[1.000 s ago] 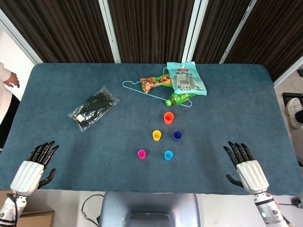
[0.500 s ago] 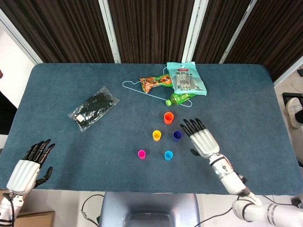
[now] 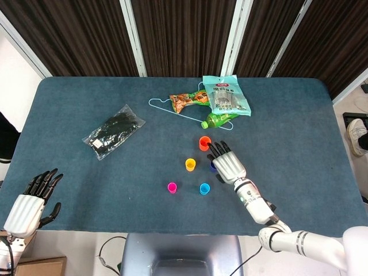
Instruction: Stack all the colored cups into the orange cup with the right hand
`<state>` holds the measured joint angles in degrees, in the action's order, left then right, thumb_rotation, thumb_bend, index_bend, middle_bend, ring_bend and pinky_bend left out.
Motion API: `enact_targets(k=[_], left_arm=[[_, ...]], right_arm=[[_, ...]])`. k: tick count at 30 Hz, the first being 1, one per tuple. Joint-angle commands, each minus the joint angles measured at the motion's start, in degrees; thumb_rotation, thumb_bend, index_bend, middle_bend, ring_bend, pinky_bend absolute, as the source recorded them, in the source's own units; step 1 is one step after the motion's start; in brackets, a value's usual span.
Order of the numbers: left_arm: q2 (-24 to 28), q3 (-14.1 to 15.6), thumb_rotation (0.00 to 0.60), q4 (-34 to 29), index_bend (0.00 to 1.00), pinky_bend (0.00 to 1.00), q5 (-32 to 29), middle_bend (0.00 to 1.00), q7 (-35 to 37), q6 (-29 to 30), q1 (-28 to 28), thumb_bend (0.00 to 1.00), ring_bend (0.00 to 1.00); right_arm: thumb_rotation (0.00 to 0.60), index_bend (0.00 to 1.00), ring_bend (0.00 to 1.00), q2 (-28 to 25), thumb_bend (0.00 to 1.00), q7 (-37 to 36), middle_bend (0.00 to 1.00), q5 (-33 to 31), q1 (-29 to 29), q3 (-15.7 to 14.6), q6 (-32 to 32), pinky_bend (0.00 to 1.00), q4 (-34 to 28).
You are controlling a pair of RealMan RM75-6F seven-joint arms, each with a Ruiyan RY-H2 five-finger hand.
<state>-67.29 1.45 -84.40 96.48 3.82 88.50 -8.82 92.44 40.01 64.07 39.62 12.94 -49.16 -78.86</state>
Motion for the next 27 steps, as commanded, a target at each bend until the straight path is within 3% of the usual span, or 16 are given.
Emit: enact_targets(k=[1, 17, 21, 27], left_arm=[[-0.01, -0.02, 0.600, 0.02, 0.00, 0.13, 0.02, 0.00, 0.05, 0.04, 0.02, 0.46, 0.03], [-0.10, -0.15, 0.600, 0.17, 0.00, 0.13, -0.22, 0.00, 0.10, -0.45, -0.15, 0.46, 0.03], [-0.11, -0.14, 0.600, 0.20, 0.00, 0.13, -0.24, 0.00, 0.14, -0.57, -0.19, 0.46, 0.03], [-0.13, -0.13, 0.600, 0.21, 0.00, 0.12, -0.27, 0.00, 0.12, -0.73, -0.24, 0.46, 0.03]], right_arm=[[0.600, 0.40, 0.00, 1.10, 0.42, 2.17, 0.00, -2.63, 1.21, -0.48, -0.82, 0.00, 1.51], [0.600, 0.50, 0.00, 2.79, 0.46, 1.79, 0.00, -6.59, 3.30, -1.83, -2.65, 0.00, 3.59], [0.600, 0.59, 0.00, 3.07, 0.47, 1.32, 0.00, -6.98, 3.49, -1.97, -3.57, 0.00, 3.92], [0.600, 0.64, 0.00, 3.41, 0.48, -2.44, 0.00, -5.76, 3.39, -0.11, -6.99, 0.00, 3.99]])
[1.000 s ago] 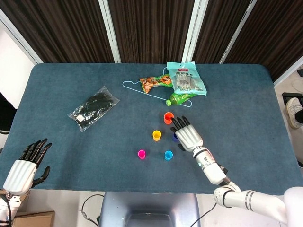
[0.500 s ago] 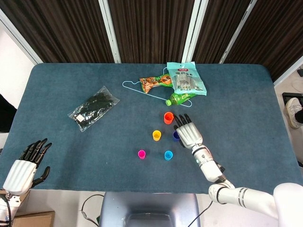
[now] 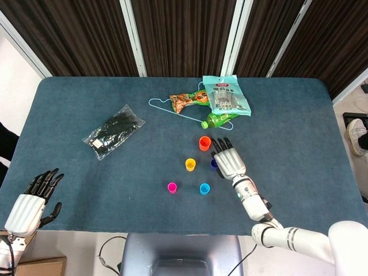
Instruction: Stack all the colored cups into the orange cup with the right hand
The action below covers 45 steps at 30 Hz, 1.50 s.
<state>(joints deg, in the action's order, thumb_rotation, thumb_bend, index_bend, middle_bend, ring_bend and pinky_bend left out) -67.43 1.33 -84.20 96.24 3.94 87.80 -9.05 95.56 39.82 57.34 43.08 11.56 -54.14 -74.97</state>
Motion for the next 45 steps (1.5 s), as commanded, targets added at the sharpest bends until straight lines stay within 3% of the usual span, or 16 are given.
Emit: enact_targets(k=[1, 5, 9, 23, 28, 33, 36, 39, 45], left_arm=[[0.00, -0.01, 0.600, 0.00, 0.00, 0.13, -0.06, 0.00, -0.02, -0.08, -0.02, 0.46, 0.03], [-0.06, -0.06, 0.600, 0.01, 0.00, 0.12, -0.19, 0.00, -0.15, -0.30, -0.10, 0.46, 0.03], [-0.15, -0.09, 0.600, 0.06, 0.00, 0.13, -0.43, 0.00, -0.32, -0.78, -0.27, 0.46, 0.03], [-0.11, 0.06, 0.600, 0.12, 0.00, 0.13, -0.65, 0.00, -0.48, -1.57, -0.49, 0.46, 0.03], [-0.14, 0.03, 0.600, 0.18, 0.00, 0.13, -0.62, 0.00, -0.46, -1.33, -0.42, 0.46, 0.03], [-0.02, 0.09, 0.600, 0.25, 0.00, 0.13, -0.56, 0.00, -0.14, -1.42, -0.49, 0.46, 0.03], [0.02, 0.12, 0.600, 0.24, 0.00, 0.13, -0.39, 0.00, -0.04, -1.14, -0.41, 0.46, 0.03], [0.03, 0.10, 0.600, 0.24, 0.00, 0.13, -0.38, 0.00, 0.05, -0.98, -0.35, 0.46, 0.03], [-0.07, 0.31, 0.600, 0.14, 0.00, 0.13, 0.08, 0.00, -0.03, -1.00, -0.43, 0.46, 0.03]], right_arm=[[0.600, 0.64, 0.00, 0.64, 0.48, -3.95, 0.00, 1.73, -0.08, 2.23, -3.35, 0.00, 0.37], [0.600, 0.63, 0.00, 2.64, 0.48, -8.36, 0.00, 3.94, 0.97, 5.46, -6.95, 0.00, 2.99], [0.600, 0.63, 0.00, 5.55, 0.48, -6.88, 0.00, 2.22, 3.76, 7.86, -6.61, 0.00, 7.91], [0.600, 0.61, 0.00, 11.07, 0.48, -3.12, 0.00, -2.54, 7.71, 8.26, -2.75, 0.00, 16.72], [0.600, 0.54, 0.00, 12.30, 0.48, -2.04, 0.00, -4.23, 8.38, 8.25, -1.46, 0.00, 18.47], [0.600, 0.22, 0.00, 11.30, 0.48, -1.40, 0.00, -5.50, 7.97, 8.02, -0.90, 0.00, 16.74], [0.600, 0.09, 0.00, 9.85, 0.48, -2.19, 0.00, -4.69, 7.29, 7.59, -1.52, 0.00, 14.19], [0.600, 0.03, 0.00, 7.15, 0.48, -3.75, 0.00, -2.19, 5.83, 6.24, -2.92, 0.00, 8.80], [0.600, 0.08, 0.00, 1.98, 0.48, -5.05, 0.00, 4.04, 2.68, 0.87, -4.99, 0.00, -2.82]])
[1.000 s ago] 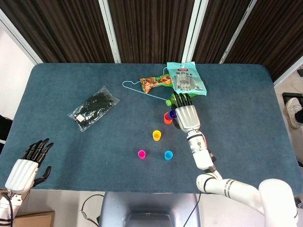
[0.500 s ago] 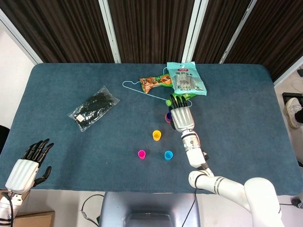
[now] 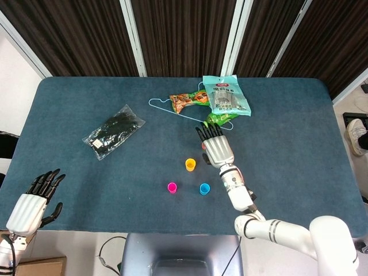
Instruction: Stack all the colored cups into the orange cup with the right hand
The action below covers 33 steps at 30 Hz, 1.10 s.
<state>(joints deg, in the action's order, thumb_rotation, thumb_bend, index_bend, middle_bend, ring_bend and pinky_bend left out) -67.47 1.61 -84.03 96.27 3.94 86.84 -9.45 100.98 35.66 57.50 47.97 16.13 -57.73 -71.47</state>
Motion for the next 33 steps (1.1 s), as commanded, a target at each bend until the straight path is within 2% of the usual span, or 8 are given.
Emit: enact_targets(k=[1, 4, 7, 13, 19, 26, 33], left_arm=[[-0.06, 0.07, 0.600, -0.07, 0.00, 0.13, 0.10, 0.00, -0.08, -0.12, -0.08, 0.46, 0.03], [-0.04, 0.13, 0.600, -0.11, 0.00, 0.13, 0.31, 0.00, -0.04, 0.05, -0.06, 0.46, 0.03], [0.05, 0.12, 0.600, -0.06, 0.00, 0.13, 0.42, 0.00, 0.14, 0.40, 0.05, 0.46, 0.03], [0.30, 0.01, 0.600, 0.06, 0.00, 0.13, 0.25, 0.00, 0.61, 0.77, 0.22, 0.46, 0.03], [0.43, 0.02, 0.600, 0.05, 0.00, 0.12, 0.34, 0.00, 0.81, 1.05, 0.34, 0.46, 0.03], [0.55, 0.00, 0.600, 0.12, 0.00, 0.13, 0.30, 0.00, 1.21, 1.09, 0.34, 0.46, 0.03], [0.49, 0.17, 0.600, 0.17, 0.00, 0.12, 0.67, 0.00, 1.21, 1.04, 0.28, 0.46, 0.03]], right_arm=[[0.600, 0.09, 0.00, -3.81, 0.48, -0.20, 0.00, 3.89, -2.37, -4.48, -1.10, 0.00, -7.45], [0.600, 0.11, 0.00, -3.82, 0.48, 1.96, 0.00, 3.01, -2.13, -5.68, 0.00, 0.00, -8.66], [0.600, 0.16, 0.00, -2.70, 0.48, 3.42, 0.00, 1.47, -1.42, -5.62, 0.82, 0.00, -7.95], [0.600, 0.31, 0.00, 0.86, 0.48, 4.79, 0.00, -1.97, 0.52, -4.18, 2.42, 0.00, -3.42], [0.600, 0.42, 0.00, 4.22, 0.48, 4.18, 0.00, -4.30, 2.45, -3.08, 4.86, 0.00, 1.35], [0.600, 0.47, 0.00, 5.73, 0.48, 2.65, 0.00, -4.78, 3.19, -2.69, 5.73, 0.00, 3.14], [0.600, 0.63, 0.00, 6.78, 0.50, 1.52, 0.02, -3.18, 2.94, -2.05, 2.41, 0.00, 4.33]])
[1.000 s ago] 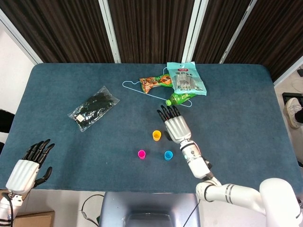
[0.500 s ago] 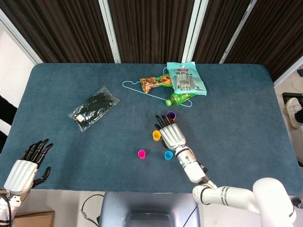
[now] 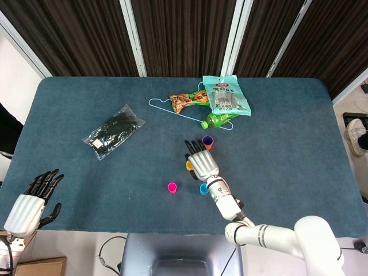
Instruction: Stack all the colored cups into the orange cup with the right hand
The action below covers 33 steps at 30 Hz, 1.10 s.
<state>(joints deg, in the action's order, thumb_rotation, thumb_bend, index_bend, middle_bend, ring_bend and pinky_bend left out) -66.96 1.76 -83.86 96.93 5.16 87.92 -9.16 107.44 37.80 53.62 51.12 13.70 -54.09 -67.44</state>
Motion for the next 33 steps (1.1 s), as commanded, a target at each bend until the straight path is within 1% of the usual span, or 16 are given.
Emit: enact_targets(k=[1, 5, 8, 11, 13, 17, 21, 25, 33], left_arm=[[-0.06, 0.00, 0.600, 0.01, 0.00, 0.13, -0.03, 0.00, -0.06, -0.18, -0.08, 0.46, 0.03], [-0.12, 0.01, 0.600, -0.09, 0.00, 0.13, -0.16, 0.00, -0.27, -0.51, -0.18, 0.46, 0.03], [-0.13, -0.05, 0.600, -0.17, 0.00, 0.13, -0.26, 0.00, -0.39, -0.58, -0.21, 0.46, 0.03], [-0.14, -0.12, 0.600, -0.18, 0.00, 0.13, -0.42, 0.00, -0.41, -0.63, -0.23, 0.46, 0.03], [-0.14, -0.14, 0.600, -0.20, 0.00, 0.13, -0.49, 0.00, -0.42, -0.74, -0.26, 0.46, 0.03], [-0.18, -0.05, 0.600, -0.21, 0.00, 0.13, -0.42, 0.00, -0.57, -0.95, -0.34, 0.46, 0.03], [-0.26, -0.05, 0.600, -0.25, 0.00, 0.12, -0.47, 0.00, -0.80, -1.06, -0.37, 0.46, 0.03], [-0.35, -0.12, 0.600, -0.23, 0.00, 0.12, -0.72, 0.00, -0.92, -1.42, -0.50, 0.46, 0.03], [-0.37, -0.12, 0.600, -0.12, 0.00, 0.12, -0.82, 0.00, -0.86, -1.65, -0.61, 0.46, 0.03]], right_arm=[[0.600, 0.63, 0.00, 0.11, 0.50, -0.75, 0.02, 0.81, -0.31, 0.60, -1.64, 0.00, 0.09], [0.600, 0.64, 0.00, -1.15, 0.50, -1.15, 0.03, 1.34, -0.58, 1.68, -3.36, 0.00, -1.29], [0.600, 0.64, 0.00, -2.18, 0.50, -1.90, 0.03, 2.44, -0.74, 3.13, -5.82, 0.00, -2.25], [0.600, 0.64, 0.00, -2.50, 0.50, -1.63, 0.03, 3.34, -0.74, 4.54, -8.84, 0.00, -1.24], [0.600, 0.64, 0.00, -2.53, 0.50, -0.66, 0.03, 2.71, -0.55, 5.47, -9.69, 0.00, 0.21], [0.600, 0.64, 0.00, -2.28, 0.50, 0.40, 0.03, -0.11, -0.03, 7.00, -8.47, 0.00, 3.57], [0.600, 0.64, 0.00, -1.10, 0.50, 0.13, 0.03, -2.32, 0.64, 7.71, -6.19, 0.00, 7.73], [0.600, 0.64, 0.00, 0.01, 0.50, -1.07, 0.03, -2.37, 1.18, 7.56, -4.71, 0.00, 10.15], [0.600, 0.64, 0.00, 1.35, 0.50, -1.71, 0.03, -1.86, 1.98, 7.36, -3.97, 0.00, 11.97]])
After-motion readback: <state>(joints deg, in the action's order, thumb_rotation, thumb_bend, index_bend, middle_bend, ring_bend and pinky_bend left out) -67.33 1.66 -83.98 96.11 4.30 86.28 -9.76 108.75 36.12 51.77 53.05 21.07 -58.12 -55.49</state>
